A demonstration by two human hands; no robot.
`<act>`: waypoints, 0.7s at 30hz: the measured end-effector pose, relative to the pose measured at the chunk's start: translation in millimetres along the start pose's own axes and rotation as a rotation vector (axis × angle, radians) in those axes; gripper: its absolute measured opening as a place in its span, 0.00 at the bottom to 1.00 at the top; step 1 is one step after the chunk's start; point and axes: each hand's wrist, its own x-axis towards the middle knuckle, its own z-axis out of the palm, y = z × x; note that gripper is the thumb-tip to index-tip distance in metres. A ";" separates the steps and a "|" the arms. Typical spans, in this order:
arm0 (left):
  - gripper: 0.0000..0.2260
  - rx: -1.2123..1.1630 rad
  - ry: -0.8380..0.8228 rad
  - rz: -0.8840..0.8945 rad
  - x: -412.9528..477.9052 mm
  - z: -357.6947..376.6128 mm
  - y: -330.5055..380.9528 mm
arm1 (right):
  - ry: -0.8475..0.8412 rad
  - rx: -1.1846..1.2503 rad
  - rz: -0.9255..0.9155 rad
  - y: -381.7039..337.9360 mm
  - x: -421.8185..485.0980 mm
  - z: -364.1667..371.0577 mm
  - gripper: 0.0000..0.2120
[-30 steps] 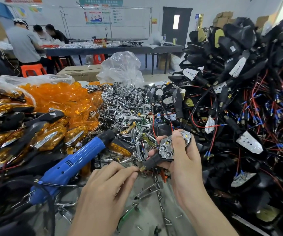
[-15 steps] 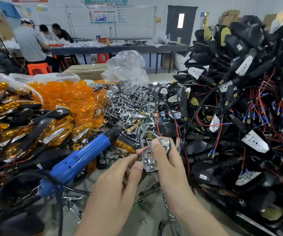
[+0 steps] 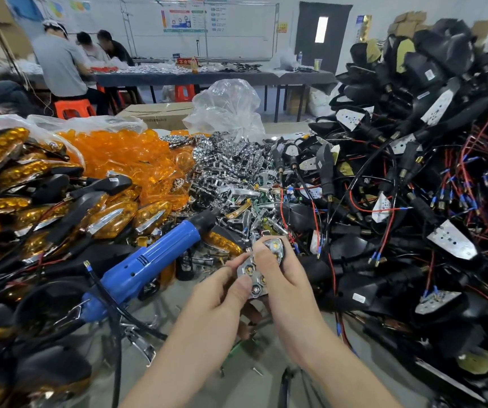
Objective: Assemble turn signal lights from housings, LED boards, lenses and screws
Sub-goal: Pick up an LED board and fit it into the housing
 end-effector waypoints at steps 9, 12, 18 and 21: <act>0.13 -0.050 0.066 0.013 3.4 3.4 -6.6 | -0.046 0.032 0.026 2.2 -1.1 1.8 0.10; 0.13 -0.064 0.059 0.009 2.7 3.5 -5.3 | -0.044 0.027 0.055 2.8 0.1 1.4 0.12; 0.08 -0.164 -0.030 -0.041 -0.9 3.1 -0.2 | -0.079 0.019 0.096 -1.6 1.9 -1.4 0.13; 0.09 -0.132 -0.023 -0.001 -1.8 4.6 0.9 | -0.042 -0.002 0.087 -4.0 2.5 -0.2 0.22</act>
